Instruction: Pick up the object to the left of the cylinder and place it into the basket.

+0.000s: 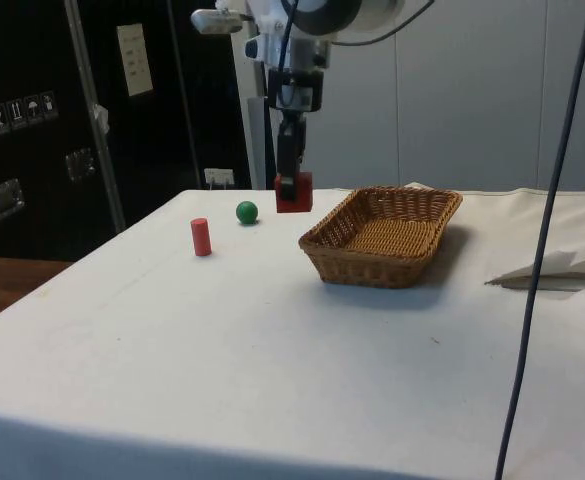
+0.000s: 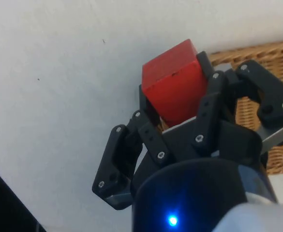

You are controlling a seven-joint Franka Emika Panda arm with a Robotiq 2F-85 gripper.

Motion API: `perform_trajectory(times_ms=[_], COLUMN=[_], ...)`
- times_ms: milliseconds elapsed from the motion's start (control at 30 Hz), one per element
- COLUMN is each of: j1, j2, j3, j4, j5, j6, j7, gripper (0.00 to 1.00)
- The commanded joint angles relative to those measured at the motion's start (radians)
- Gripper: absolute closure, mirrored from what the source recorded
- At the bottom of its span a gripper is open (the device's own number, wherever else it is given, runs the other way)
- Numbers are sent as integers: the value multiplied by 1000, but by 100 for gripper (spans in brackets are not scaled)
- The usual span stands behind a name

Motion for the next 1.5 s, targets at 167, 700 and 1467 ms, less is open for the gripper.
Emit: perform_trajectory(times_ms=[167, 700, 1467], j1=[-7, -14, -25], j2=[-40, -82, -56], j3=[-26, -85, -124], j4=[-50, -105, -183], j5=[-13, 0, -122], j6=[25, 20, 88], j7=[-37, -142, -150], gripper=[100, 100, 100])
